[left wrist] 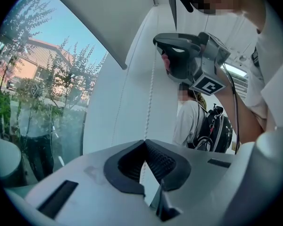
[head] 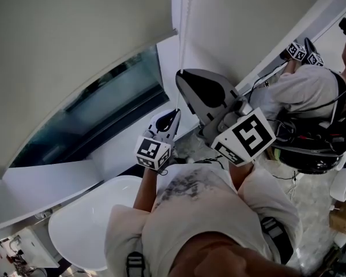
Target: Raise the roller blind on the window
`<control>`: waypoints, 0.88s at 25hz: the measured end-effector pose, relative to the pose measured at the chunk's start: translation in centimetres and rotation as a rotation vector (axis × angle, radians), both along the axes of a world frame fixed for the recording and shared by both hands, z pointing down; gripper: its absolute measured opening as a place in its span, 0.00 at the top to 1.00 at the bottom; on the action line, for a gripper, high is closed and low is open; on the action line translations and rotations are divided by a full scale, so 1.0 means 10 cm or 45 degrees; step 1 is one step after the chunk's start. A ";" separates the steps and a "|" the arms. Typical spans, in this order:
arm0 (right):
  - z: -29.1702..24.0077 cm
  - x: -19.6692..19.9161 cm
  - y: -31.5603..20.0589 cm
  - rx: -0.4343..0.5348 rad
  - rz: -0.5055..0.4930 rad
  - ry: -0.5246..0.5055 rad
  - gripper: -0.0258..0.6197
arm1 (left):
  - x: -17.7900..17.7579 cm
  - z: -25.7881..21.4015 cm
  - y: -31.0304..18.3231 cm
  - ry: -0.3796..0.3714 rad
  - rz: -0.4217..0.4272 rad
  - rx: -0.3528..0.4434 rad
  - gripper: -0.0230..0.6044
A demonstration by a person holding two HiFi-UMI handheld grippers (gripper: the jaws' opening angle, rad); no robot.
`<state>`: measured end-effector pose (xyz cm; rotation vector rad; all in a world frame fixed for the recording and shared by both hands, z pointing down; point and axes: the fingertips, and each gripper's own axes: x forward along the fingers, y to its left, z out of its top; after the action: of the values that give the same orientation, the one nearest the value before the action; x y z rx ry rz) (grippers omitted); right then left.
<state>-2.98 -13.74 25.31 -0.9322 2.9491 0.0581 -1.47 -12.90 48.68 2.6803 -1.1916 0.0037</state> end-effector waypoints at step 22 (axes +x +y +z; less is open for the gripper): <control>0.69 -0.05 0.10 -0.048 -0.043 0.031 0.86 | -0.05 0.70 0.06 -0.011 -0.033 -0.103 0.95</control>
<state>-3.46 -12.76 32.25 -0.8917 2.9977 0.0128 -1.98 -12.32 55.73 2.5974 -1.2020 0.0590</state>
